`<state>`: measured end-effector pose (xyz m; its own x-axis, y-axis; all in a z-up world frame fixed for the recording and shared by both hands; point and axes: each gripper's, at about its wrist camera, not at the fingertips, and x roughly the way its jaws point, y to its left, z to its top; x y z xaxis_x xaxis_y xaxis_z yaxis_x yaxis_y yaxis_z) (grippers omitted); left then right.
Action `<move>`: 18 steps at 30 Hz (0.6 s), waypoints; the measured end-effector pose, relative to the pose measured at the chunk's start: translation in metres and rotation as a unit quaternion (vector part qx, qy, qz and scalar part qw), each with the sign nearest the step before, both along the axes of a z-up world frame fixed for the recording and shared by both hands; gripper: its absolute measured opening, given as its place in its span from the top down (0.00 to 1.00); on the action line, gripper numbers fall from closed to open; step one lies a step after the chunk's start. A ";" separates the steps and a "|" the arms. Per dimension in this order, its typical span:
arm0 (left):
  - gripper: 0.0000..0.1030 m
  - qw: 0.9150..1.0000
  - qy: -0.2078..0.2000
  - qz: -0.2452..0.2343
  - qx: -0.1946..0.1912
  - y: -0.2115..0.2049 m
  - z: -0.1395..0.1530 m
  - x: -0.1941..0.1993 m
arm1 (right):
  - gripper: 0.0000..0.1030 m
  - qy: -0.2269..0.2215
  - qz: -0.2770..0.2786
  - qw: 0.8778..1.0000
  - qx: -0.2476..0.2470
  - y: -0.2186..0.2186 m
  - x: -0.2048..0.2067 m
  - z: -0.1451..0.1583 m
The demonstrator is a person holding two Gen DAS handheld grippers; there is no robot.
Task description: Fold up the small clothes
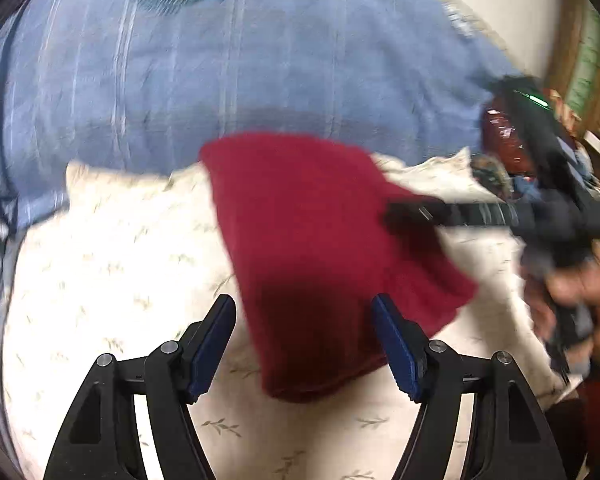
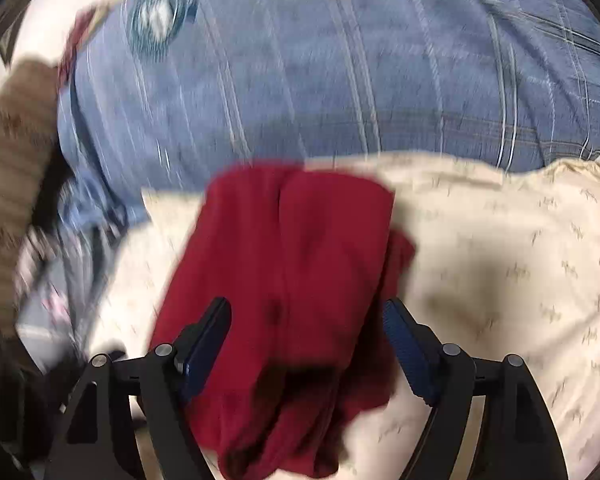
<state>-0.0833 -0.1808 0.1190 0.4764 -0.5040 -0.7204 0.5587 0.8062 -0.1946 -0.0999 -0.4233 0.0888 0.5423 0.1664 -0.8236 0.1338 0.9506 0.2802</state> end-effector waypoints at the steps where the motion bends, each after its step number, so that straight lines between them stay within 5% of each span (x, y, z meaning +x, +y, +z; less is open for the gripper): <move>1: 0.33 1.000 0.012 0.004 0.007 -0.002 -0.008 0.003 | 0.53 0.005 0.010 1.000 -0.027 0.010 -0.003 -0.004; 2: 0.33 1.000 0.019 0.005 0.011 -0.005 -0.015 0.006 | 0.76 0.008 0.016 0.999 -0.046 0.015 -0.005 -0.007; 7: 0.30 0.999 0.028 0.003 0.018 -0.015 -0.028 0.016 | 0.82 0.010 0.012 0.996 -0.083 0.012 -0.032 -0.028; 9: 0.30 1.000 0.016 0.003 0.026 -0.011 -0.022 0.019 | 0.81 0.005 -0.002 0.998 -0.058 0.006 -0.035 -0.029; 12: 0.30 0.999 -0.012 0.005 0.037 -0.008 -0.011 0.010 | 0.65 -0.014 -0.028 0.999 -0.039 -0.006 -0.043 -0.009; 18: 0.30 0.999 -0.018 0.025 0.021 -0.006 -0.014 0.002 | 0.53 -0.102 -0.032 0.992 -0.062 0.004 -0.047 0.035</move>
